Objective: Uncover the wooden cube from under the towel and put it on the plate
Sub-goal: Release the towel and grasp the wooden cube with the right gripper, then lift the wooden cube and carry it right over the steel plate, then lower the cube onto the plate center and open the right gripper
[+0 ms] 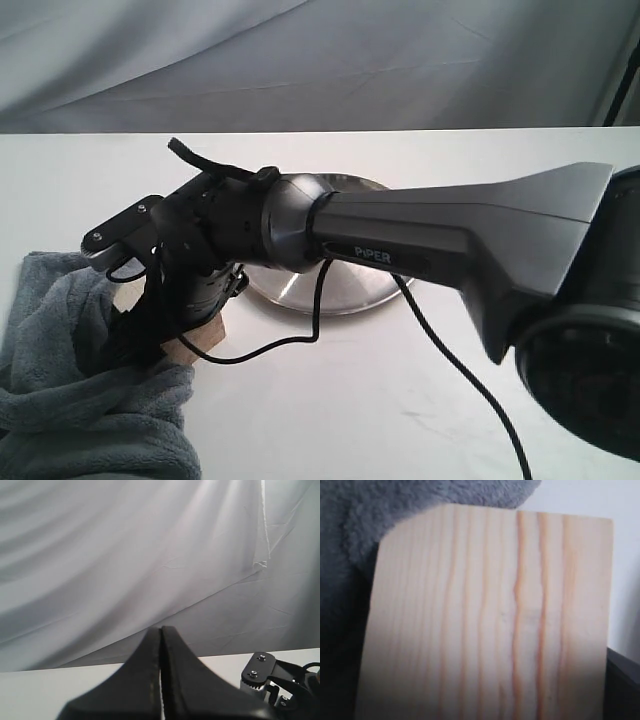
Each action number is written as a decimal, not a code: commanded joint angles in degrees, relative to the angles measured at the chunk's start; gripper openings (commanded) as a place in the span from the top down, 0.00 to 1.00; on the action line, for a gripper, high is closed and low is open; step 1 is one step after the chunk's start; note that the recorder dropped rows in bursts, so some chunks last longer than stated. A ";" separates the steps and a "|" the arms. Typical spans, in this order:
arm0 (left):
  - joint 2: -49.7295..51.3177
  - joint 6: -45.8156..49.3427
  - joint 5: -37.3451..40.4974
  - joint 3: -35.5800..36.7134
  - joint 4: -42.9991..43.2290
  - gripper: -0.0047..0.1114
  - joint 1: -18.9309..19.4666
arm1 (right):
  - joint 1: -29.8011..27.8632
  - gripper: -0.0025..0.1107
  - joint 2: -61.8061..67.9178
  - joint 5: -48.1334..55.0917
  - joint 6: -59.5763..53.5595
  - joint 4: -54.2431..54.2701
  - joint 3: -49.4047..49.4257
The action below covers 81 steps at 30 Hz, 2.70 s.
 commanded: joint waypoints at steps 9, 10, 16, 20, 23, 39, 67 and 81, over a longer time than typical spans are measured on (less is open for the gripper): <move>-0.20 -0.29 -0.44 0.20 -0.04 0.96 0.13 | -0.65 0.81 -6.68 -0.71 0.12 -2.99 -0.32; -0.20 -0.29 -0.44 0.20 -0.04 0.96 0.13 | -0.76 0.84 -7.25 -0.71 0.12 -3.21 -0.32; -0.20 -0.29 -0.44 0.20 -0.04 0.96 0.13 | -1.84 0.91 -10.98 -0.94 0.12 -3.60 -0.32; -0.20 -0.29 -0.44 0.20 -0.04 0.96 0.13 | -2.97 0.91 -13.02 -0.94 0.47 -3.89 -0.32; -0.20 -0.29 -0.44 0.20 -0.04 0.96 0.13 | -4.05 0.91 -14.07 -0.83 1.51 -3.89 -0.32; -0.20 -0.29 -0.44 0.20 -0.04 0.96 0.13 | -13.21 0.98 -15.21 1.65 28.62 -24.48 -0.32; -0.20 -0.29 -0.44 0.20 -0.04 0.96 0.13 | -12.87 0.98 -18.50 -9.98 116.01 -99.95 31.73; -0.20 -0.29 -0.44 0.20 -0.04 0.96 0.13 | -12.14 0.98 -12.55 -10.10 116.01 -99.95 31.73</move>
